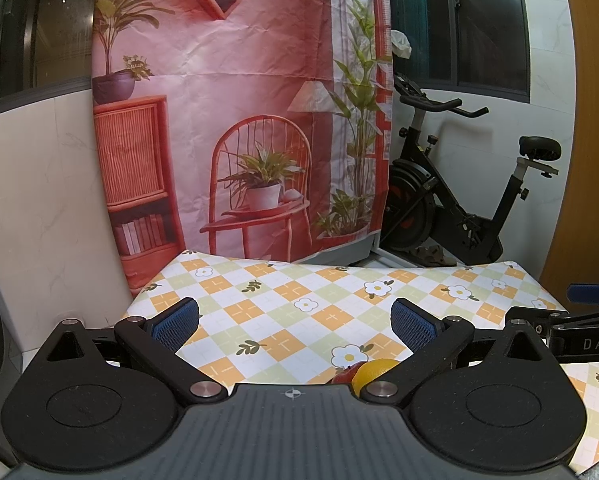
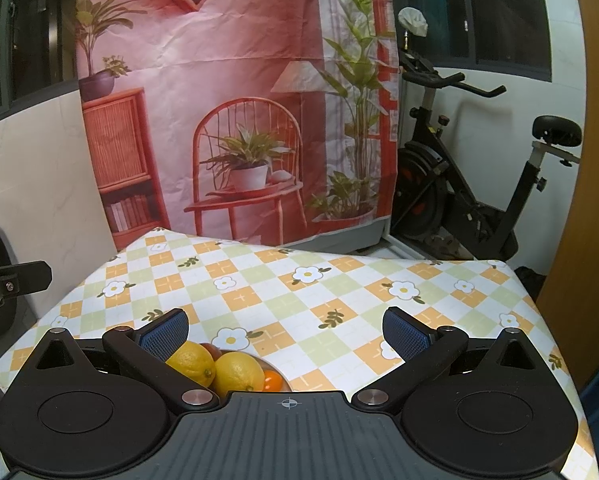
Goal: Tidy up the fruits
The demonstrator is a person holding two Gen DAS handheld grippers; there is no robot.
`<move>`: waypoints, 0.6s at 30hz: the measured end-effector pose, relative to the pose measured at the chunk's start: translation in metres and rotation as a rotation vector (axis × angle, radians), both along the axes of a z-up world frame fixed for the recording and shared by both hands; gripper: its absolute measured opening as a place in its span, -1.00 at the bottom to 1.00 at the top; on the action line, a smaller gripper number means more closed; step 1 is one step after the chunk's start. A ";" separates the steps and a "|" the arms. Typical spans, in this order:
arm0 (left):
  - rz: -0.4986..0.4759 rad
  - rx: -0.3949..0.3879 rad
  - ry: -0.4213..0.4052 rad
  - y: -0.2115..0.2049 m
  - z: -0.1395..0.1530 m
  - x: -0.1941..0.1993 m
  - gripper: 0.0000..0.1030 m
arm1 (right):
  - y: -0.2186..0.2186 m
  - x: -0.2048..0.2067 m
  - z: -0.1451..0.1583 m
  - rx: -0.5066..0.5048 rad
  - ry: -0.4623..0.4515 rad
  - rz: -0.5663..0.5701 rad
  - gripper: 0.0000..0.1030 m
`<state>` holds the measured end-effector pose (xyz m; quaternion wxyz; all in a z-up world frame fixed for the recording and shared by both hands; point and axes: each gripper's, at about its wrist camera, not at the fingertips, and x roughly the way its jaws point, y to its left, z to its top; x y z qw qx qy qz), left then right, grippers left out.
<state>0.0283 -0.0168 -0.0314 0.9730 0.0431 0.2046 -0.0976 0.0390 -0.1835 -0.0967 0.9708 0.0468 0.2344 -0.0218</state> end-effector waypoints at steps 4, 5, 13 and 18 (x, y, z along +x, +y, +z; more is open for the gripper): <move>0.000 0.000 0.001 0.000 0.000 0.000 1.00 | 0.000 0.000 0.000 0.000 0.000 0.000 0.99; 0.000 -0.001 0.000 0.000 0.000 0.000 1.00 | 0.000 0.000 0.000 0.000 0.000 0.000 0.99; -0.001 -0.005 0.005 -0.003 -0.001 -0.001 1.00 | 0.001 0.000 0.000 0.000 0.001 0.000 0.99; -0.002 -0.007 0.004 -0.003 -0.001 -0.002 1.00 | 0.001 0.000 -0.001 -0.001 0.001 0.000 0.99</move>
